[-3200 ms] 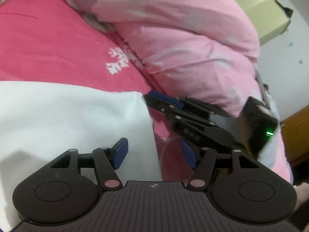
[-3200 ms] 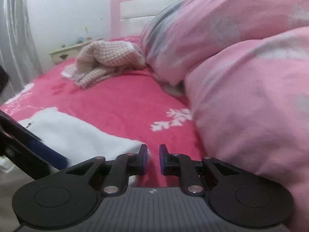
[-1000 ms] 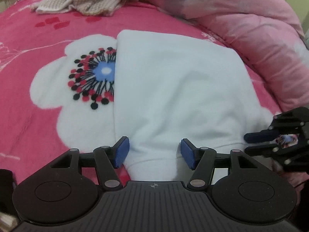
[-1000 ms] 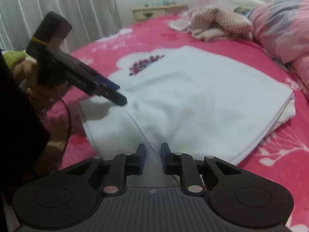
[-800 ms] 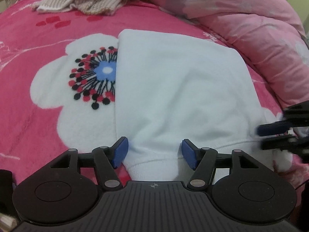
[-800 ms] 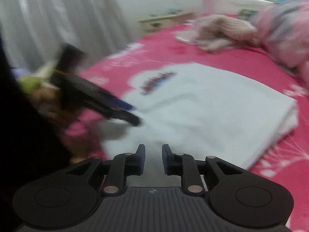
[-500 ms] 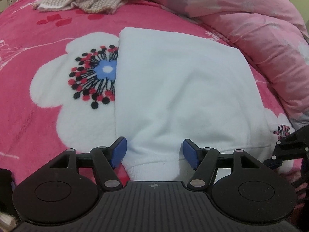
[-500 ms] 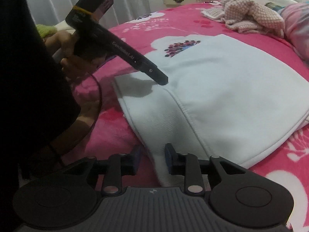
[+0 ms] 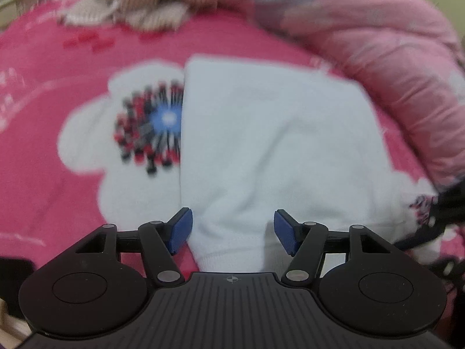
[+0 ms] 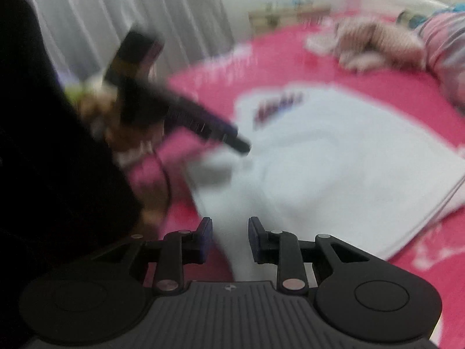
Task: Fold clothes
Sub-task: 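Move both open grippers back to the white shirt's folded end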
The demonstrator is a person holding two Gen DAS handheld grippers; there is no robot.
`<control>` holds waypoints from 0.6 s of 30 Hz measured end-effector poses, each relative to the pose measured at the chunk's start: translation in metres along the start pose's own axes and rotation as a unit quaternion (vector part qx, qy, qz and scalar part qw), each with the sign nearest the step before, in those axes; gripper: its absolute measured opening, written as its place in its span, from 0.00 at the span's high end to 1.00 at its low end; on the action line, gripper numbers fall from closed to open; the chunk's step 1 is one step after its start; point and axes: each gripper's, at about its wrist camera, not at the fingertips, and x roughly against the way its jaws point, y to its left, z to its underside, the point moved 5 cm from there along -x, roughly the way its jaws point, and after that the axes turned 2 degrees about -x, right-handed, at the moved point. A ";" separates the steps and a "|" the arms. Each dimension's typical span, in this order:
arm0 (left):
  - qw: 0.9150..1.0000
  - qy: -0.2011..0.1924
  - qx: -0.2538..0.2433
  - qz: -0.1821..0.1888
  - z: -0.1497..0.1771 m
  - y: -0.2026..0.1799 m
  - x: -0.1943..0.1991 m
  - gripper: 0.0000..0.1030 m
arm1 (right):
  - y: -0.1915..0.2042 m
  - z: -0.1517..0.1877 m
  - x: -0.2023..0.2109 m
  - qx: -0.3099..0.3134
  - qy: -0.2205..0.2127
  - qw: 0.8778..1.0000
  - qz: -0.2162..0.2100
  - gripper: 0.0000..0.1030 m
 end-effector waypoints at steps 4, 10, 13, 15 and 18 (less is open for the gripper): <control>0.999 -0.037 -0.012 0.014 -0.018 -0.007 0.019 0.39 | -0.015 -0.014 0.011 -0.021 -0.039 0.999 0.015 0.71; 0.995 0.013 -0.088 0.038 -0.006 -0.044 -0.013 0.39 | -0.020 0.026 -0.037 0.010 0.059 0.996 0.069 0.72; 0.994 0.046 -0.102 0.020 0.013 -0.050 -0.033 0.39 | -0.013 0.031 -0.037 0.039 0.063 0.994 0.084 0.72; 0.993 0.048 -0.103 0.019 0.011 -0.049 -0.031 0.39 | -0.021 0.026 -0.034 0.023 0.054 0.994 0.096 0.75; 0.994 0.042 -0.097 0.023 0.001 -0.049 -0.023 0.40 | -0.033 0.019 -0.029 0.000 0.042 0.992 0.116 0.75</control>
